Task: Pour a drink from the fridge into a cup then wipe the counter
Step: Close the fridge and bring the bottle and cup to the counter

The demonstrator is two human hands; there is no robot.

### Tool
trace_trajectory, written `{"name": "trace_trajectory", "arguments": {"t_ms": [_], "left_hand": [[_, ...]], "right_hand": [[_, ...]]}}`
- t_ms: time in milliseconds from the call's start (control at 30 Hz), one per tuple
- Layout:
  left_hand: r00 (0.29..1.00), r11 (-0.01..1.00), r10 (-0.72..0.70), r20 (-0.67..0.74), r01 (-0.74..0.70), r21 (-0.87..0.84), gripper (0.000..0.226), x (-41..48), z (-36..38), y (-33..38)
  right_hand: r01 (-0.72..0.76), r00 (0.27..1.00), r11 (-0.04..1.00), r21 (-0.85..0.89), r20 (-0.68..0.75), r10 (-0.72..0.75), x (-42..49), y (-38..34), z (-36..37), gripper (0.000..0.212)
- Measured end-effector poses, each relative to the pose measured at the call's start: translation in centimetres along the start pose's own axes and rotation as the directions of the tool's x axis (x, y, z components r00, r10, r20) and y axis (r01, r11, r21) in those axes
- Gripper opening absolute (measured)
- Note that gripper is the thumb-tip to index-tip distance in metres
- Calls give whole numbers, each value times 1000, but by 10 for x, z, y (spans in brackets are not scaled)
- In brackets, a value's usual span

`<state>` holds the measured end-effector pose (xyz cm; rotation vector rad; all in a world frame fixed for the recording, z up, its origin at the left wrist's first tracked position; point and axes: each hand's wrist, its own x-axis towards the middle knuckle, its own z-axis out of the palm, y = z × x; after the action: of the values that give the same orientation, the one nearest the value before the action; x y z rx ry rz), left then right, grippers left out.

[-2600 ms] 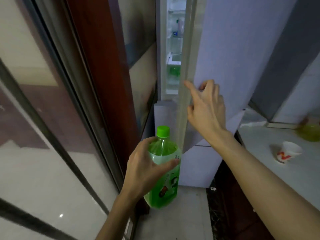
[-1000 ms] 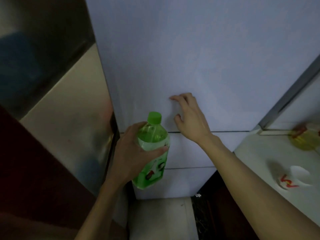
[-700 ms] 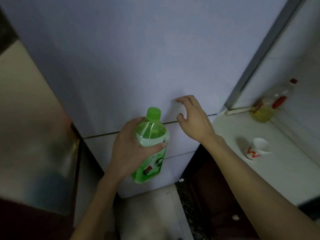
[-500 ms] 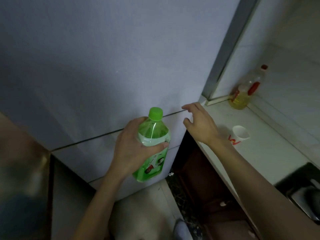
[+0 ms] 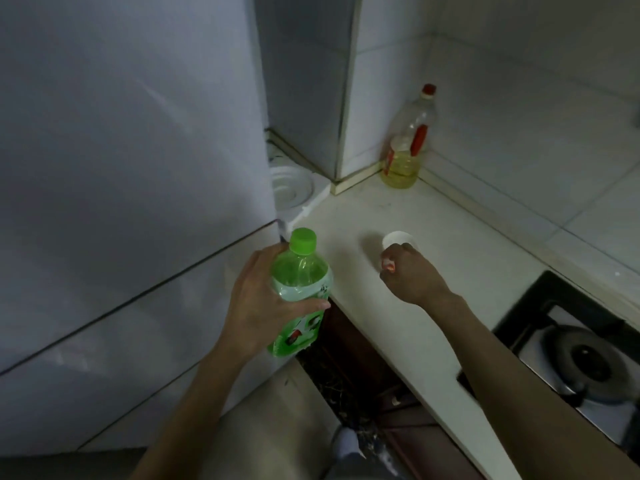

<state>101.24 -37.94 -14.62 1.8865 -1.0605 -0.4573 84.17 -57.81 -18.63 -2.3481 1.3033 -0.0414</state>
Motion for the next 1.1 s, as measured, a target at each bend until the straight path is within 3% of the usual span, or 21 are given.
{"name": "trace_trajectory", "arguments": {"t_ms": [267,600,933,1100], "left_hand": [[994,996,-57,97,63,-56,74,50,67,-1],[967,998,-32,254,44,-42,70,122,101,-20],[915,1000,15,403,-11,-13,73,171,118,-44],[892,999,44,450,-42,-13,77,173,134,-40]], "right_hand": [[-168,985,981,93,-24,171,46,67,1,76],[-382,918,877,291,6,397,106,68,39,114],[-458,853,849,263,-140,503,116,59,63,94],[-467,808,821,329,-219,547,88,64,58,93]]}}
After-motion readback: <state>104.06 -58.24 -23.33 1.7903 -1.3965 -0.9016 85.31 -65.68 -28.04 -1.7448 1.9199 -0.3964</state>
